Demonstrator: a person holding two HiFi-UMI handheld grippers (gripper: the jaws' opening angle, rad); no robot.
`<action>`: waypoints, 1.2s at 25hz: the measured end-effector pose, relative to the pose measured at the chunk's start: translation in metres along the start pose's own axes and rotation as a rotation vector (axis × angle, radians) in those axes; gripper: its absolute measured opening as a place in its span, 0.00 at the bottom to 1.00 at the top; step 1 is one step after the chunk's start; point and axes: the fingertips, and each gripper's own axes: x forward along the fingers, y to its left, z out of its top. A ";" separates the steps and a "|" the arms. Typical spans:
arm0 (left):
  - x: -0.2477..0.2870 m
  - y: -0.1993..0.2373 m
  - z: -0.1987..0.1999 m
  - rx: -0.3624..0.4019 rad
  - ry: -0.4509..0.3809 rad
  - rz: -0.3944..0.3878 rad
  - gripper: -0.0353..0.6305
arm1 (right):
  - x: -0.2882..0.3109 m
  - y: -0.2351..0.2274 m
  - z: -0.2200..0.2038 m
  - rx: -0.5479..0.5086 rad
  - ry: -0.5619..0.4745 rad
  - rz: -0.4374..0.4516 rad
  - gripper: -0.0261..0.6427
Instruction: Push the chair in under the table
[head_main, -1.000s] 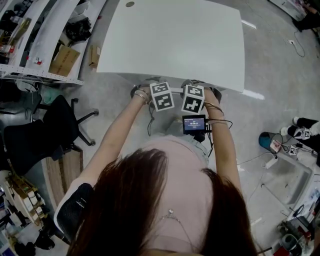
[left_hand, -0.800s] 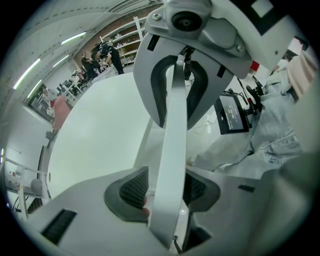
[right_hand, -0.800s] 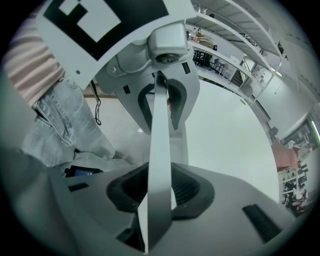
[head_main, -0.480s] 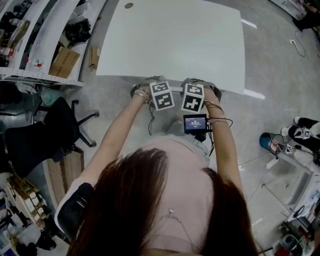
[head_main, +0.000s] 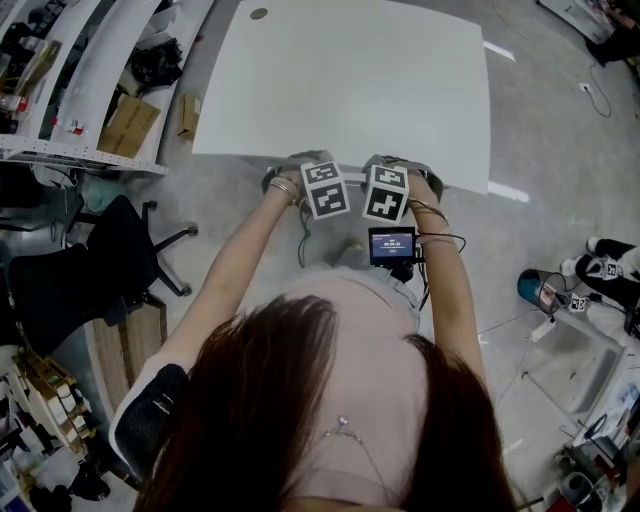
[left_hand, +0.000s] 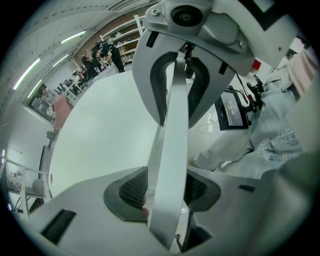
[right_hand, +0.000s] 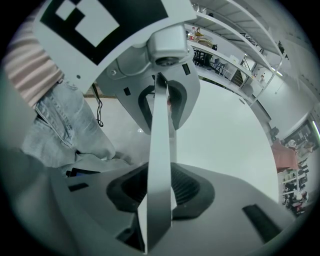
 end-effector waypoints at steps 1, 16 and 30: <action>0.000 0.001 -0.001 0.001 0.000 0.001 0.32 | 0.000 -0.001 0.001 0.000 0.001 0.000 0.22; 0.002 0.007 0.000 0.004 0.013 0.004 0.32 | 0.000 -0.007 0.000 0.010 0.006 0.010 0.22; -0.001 0.001 -0.005 0.029 0.054 0.027 0.28 | 0.001 0.001 -0.011 -0.039 0.045 -0.008 0.20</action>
